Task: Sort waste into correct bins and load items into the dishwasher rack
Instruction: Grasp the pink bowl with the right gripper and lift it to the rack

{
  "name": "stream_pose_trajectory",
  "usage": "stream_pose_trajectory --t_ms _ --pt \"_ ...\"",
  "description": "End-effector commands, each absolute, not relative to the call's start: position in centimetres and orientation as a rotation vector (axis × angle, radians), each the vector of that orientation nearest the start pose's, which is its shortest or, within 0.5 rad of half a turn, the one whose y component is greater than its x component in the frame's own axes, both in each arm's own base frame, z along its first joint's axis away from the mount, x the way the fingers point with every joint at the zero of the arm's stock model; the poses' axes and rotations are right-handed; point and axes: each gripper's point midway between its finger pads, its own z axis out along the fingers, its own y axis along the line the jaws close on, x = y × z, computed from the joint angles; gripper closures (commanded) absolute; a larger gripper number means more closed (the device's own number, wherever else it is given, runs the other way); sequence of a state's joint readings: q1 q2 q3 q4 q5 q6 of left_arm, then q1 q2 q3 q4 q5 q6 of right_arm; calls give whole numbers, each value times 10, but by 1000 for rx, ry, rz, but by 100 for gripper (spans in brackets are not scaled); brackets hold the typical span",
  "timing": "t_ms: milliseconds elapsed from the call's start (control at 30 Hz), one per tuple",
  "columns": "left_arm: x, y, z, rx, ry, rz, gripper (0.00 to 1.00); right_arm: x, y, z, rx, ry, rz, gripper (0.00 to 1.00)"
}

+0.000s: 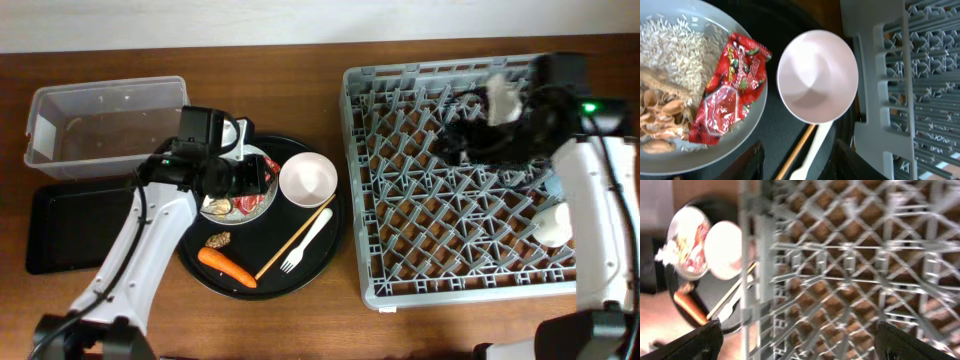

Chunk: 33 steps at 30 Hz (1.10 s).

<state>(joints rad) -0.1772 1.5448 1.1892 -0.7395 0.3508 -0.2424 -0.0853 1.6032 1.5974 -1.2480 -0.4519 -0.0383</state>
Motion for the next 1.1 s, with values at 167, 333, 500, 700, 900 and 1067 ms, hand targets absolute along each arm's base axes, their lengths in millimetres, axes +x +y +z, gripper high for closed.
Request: stream_pose_trajectory --t_ms 167,333,500,700,900,1067 --pt "368 -164 59 121 2820 -596 56 340 76 216 -186 2782 558 1" --pt "367 -168 31 104 2878 -591 57 338 73 214 -180 2797 536 1" --pt "366 -167 29 103 2884 -590 82 338 73 214 -180 2799 537 1" --pt "364 -162 41 83 2878 -611 100 338 73 213 -178 2802 537 1" --pt "372 -156 132 103 2638 -651 100 336 74 213 -179 2808 552 1" --pt "357 -194 164 246 2544 -699 100 330 87 213 -185 2829 572 8"
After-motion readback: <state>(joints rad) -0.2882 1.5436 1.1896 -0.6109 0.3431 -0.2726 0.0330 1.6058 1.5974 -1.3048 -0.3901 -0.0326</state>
